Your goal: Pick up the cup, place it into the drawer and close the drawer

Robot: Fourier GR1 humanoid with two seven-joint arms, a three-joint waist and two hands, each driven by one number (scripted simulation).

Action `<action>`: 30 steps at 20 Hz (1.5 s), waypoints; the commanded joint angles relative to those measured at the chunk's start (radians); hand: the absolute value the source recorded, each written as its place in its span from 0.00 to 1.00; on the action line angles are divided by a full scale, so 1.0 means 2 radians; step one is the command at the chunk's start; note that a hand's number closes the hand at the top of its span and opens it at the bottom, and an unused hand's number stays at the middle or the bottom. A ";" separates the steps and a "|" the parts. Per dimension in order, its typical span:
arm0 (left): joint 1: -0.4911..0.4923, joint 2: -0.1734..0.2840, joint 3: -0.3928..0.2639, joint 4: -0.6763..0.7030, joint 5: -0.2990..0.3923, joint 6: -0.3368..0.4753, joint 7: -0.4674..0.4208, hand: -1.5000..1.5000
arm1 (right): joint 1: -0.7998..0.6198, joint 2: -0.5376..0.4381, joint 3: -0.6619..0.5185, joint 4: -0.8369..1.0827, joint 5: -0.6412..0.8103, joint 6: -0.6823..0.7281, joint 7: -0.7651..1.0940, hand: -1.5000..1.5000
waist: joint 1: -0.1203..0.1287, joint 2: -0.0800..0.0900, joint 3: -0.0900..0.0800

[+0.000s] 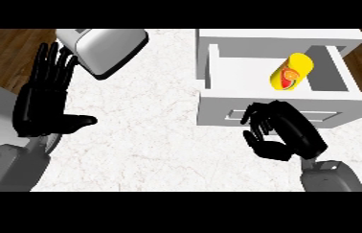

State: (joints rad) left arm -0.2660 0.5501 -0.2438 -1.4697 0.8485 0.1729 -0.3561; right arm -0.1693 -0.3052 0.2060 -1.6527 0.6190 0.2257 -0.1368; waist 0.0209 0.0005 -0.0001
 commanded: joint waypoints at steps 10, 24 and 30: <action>0.106 -0.011 0.051 -0.016 -0.027 -0.089 -0.038 0.00 | -0.130 0.058 0.002 0.321 0.114 -0.103 -0.075 0.00 | -0.001 0.001 0.000; 0.101 -0.003 0.113 -0.014 -0.013 -0.140 0.020 0.00 | -0.334 0.030 -0.110 0.645 0.084 -0.112 -0.206 0.00 | 0.009 0.005 0.001; 0.068 -0.025 0.097 0.018 -0.033 -0.141 0.009 0.00 | -0.411 0.011 -0.120 0.699 0.089 -0.083 -0.188 0.00 | 0.019 0.013 0.001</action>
State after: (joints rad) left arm -0.0867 0.5191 -0.0381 -1.4565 0.7995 -0.1200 -0.3489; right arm -0.8767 -0.2622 -0.0077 -0.3589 0.7862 0.0548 -0.5903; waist 0.0471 0.0020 -0.0032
